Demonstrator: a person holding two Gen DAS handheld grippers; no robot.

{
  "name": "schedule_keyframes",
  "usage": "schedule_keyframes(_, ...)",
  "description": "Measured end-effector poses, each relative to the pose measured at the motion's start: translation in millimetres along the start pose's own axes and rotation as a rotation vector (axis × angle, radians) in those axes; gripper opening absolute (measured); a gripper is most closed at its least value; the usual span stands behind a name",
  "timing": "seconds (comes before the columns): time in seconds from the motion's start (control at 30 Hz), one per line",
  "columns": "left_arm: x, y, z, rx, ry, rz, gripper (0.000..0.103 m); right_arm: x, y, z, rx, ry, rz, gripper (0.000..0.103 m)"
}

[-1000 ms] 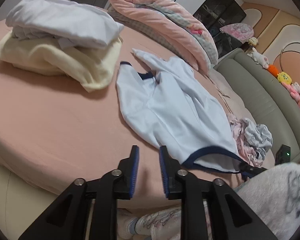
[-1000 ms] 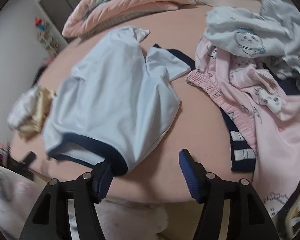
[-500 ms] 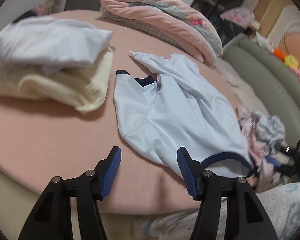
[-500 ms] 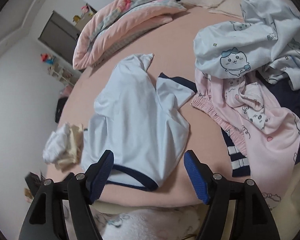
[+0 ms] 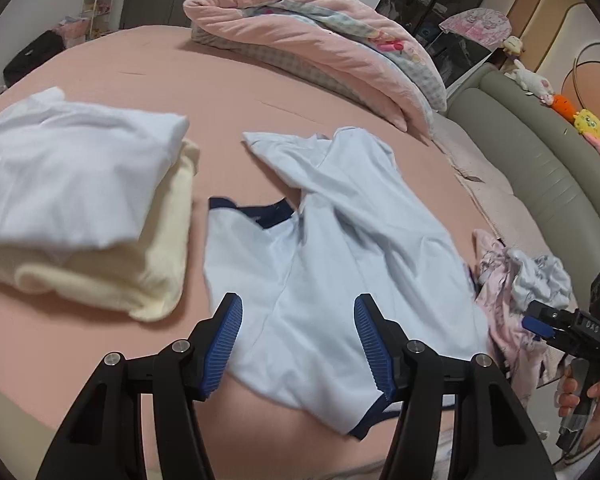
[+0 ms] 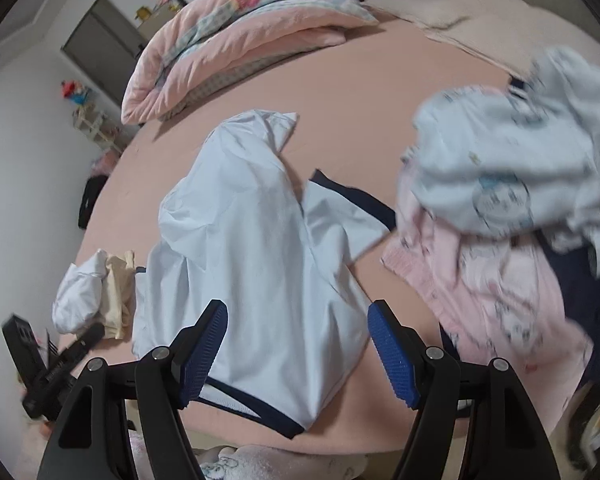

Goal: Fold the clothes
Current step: 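Move both open tools onto the middle of the white shirt body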

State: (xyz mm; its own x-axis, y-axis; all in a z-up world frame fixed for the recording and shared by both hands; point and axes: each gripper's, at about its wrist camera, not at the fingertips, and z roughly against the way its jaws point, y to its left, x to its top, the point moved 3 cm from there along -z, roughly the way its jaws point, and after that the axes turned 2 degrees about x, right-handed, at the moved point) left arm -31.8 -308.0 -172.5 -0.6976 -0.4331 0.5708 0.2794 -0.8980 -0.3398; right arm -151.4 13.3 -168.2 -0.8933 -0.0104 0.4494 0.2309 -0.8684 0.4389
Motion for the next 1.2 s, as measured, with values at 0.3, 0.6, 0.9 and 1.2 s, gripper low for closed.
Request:
schedule_keyframes(0.3,42,-1,-21,-0.01,0.02,0.009,0.056,43,27,-14,-0.043,0.001,0.091,0.072)
schedule_keyframes(0.6,69,6,-56,-0.01,0.08,0.046,0.056,73,43,-37,-0.095,0.018,0.149,0.072)
schedule_keyframes(0.9,104,23,-106,0.01,0.136,0.155,0.056,119,17,-82,-0.129,0.062,0.044,0.072)
schedule_keyframes(1.2,129,37,-157,0.038,0.171,0.217,0.056,151,20,-127,-0.155,0.097,0.061,0.072)
